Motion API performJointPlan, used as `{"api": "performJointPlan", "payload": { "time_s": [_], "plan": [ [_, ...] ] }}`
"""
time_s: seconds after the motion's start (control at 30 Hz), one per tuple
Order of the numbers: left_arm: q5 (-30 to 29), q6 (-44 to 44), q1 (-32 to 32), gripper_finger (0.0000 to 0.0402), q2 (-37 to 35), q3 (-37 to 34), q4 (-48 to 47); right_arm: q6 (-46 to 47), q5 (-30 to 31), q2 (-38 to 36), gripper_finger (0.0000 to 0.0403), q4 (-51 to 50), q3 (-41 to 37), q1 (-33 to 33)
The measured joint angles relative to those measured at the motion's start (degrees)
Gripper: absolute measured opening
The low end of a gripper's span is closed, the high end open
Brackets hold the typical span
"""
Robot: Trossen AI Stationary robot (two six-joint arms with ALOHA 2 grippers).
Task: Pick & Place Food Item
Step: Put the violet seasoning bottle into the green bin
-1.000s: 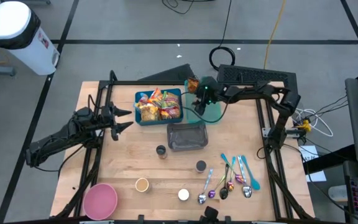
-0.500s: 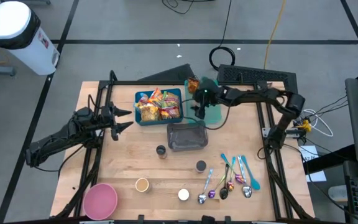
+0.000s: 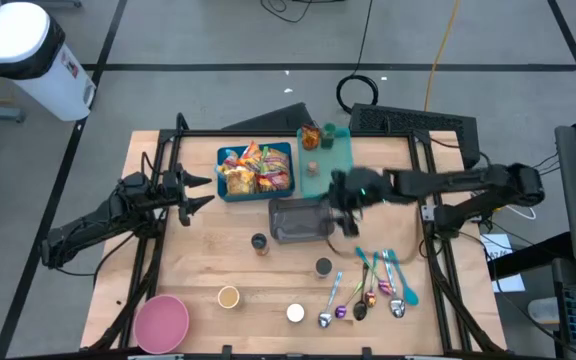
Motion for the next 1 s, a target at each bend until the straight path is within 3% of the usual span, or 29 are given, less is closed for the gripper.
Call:
{"api": "performJointPlan", "payload": {
  "time_s": [0.2,0.4,0.67,1.0],
  "plan": [
    [0.0,0.0,0.0,0.0271,0.0,0.0,0.01,4.25,0.55,-2.42,0.0247,8.23,-6.57,13.62],
    [0.0,0.0,-0.01,0.0271,0.0,-0.01,0.05,11.79,7.83,-1.6,0.0286,11.96,-6.84,20.66],
    [0.0,0.0,0.0,0.0271,0.0,0.0,0.17,13.78,7.96,3.13,0.0348,11.6,-5.55,22.78],
    [0.0,-0.01,0.0,0.0271,0.0,0.0,0.02,13.75,9.37,10.6,0.0338,11.62,-5.55,22.65]
  ]
}}
